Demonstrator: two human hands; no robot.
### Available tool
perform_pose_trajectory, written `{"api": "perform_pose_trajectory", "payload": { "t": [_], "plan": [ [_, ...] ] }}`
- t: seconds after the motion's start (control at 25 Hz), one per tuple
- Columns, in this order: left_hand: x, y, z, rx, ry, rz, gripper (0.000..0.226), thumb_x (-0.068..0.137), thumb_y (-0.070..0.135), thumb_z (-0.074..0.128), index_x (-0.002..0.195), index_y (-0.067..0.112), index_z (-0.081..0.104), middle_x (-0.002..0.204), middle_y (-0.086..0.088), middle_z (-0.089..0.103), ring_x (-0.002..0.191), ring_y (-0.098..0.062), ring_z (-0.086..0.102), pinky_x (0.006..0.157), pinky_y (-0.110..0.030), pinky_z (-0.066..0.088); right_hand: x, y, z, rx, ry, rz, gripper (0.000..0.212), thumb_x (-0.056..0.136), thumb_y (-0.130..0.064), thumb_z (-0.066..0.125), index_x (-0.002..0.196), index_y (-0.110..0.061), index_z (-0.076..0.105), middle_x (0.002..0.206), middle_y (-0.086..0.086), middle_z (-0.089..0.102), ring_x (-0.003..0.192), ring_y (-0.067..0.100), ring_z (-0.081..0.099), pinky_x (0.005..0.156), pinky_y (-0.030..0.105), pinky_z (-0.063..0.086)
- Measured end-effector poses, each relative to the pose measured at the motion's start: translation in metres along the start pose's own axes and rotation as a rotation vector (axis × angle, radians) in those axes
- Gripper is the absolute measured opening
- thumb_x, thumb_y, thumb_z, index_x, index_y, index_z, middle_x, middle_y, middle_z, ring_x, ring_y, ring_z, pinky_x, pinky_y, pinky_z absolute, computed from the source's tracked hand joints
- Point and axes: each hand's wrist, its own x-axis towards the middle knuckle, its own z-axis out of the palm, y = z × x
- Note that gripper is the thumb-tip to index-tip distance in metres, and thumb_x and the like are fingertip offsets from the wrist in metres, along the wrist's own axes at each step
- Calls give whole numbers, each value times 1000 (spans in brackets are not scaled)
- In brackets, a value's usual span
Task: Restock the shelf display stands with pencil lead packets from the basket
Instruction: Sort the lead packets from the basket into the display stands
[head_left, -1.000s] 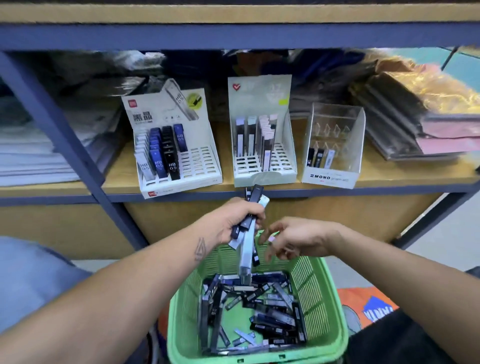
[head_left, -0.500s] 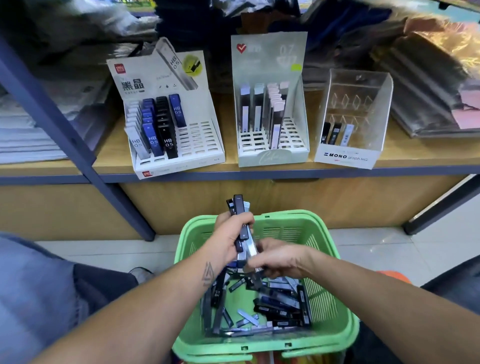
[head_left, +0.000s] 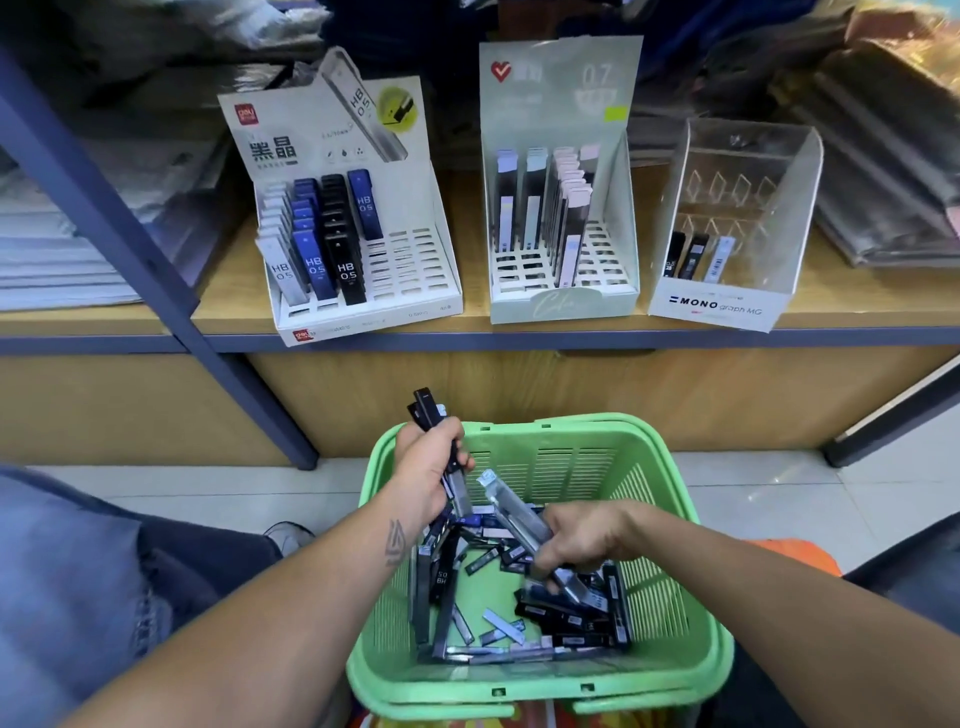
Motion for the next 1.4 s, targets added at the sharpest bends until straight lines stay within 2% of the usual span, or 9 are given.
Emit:
{"api": "perform_pose_trajectory", "payload": {
  "t": [0.08, 0.24, 0.4, 0.64, 0.76, 0.88, 1.0, 1.12, 1.4],
  "plan": [
    [3, -10, -11, 154, -18, 3, 17, 85, -5, 65, 95, -1, 51, 63, -7, 48, 42, -14, 43, 44, -29, 44, -3, 3, -5, 36, 56, 8, 10, 93, -14, 66, 95, -5, 65, 78, 2, 70, 45, 6, 44, 38, 20, 25],
    [-6, -32, -8, 226, -99, -88, 59, 64, 34, 92, 92, -4, 58, 64, -7, 52, 43, -13, 41, 48, -30, 46, -3, -9, -6, 204, 264, 15, 20, 93, -14, 63, 107, -1, 59, 77, 5, 73, 49, 11, 45, 44, 27, 26],
    [-18, -38, 13, 244, -157, -145, 71, 46, 48, 95, 91, -2, 70, 63, -12, 54, 41, -14, 43, 49, -27, 45, -3, -34, 3, 206, 355, -62, 5, 93, -6, 61, 90, -9, 59, 73, 8, 68, 46, 10, 55, 41, 21, 39],
    [-27, -30, 21, 171, -118, -135, 40, 69, 17, 90, 100, 5, 69, 76, -14, 74, 63, -24, 66, 55, -29, 47, -3, -41, 0, 202, 455, -211, 32, 74, -2, 81, 98, -12, 61, 74, 0, 63, 53, 3, 59, 50, 19, 47],
    [-30, -25, 19, 72, -70, -123, 27, 74, -4, 79, 97, 1, 65, 76, -18, 72, 64, -29, 70, 63, -38, 61, -1, -35, -1, 343, 341, -289, 30, 70, 0, 88, 94, -2, 70, 81, 8, 74, 76, 19, 72, 79, 35, 60],
    [-30, -21, 15, 61, -58, -125, 24, 73, -10, 73, 93, -3, 62, 74, -21, 66, 67, -31, 67, 74, -54, 59, -3, -32, -4, 465, 198, -310, 41, 73, 8, 83, 110, 9, 66, 103, 23, 74, 96, 32, 72, 98, 45, 55],
    [-25, -16, 8, 33, -90, -186, 29, 73, -9, 72, 100, -5, 61, 70, -19, 64, 65, -31, 67, 73, -59, 59, -11, -30, -11, 620, 145, -309, 34, 82, 22, 61, 114, 10, 59, 96, 17, 72, 88, 27, 69, 78, 34, 51],
    [-24, -14, 2, 30, -129, -227, 45, 73, -4, 74, 115, -10, 58, 75, -17, 65, 66, -28, 66, 67, -44, 60, -13, -23, -19, 799, 178, -273, 42, 82, 24, 39, 116, 6, 55, 97, 22, 67, 84, 26, 68, 62, 26, 48],
    [-34, -5, 5, 59, -288, -249, 4, 84, -5, 65, 88, -5, 65, 80, -22, 71, 72, -29, 71, 69, -39, 62, -34, -9, -37, 901, 175, -370, 44, 89, 27, 43, 128, 9, 53, 122, 30, 66, 114, 38, 67, 94, 41, 58]
  ]
}}
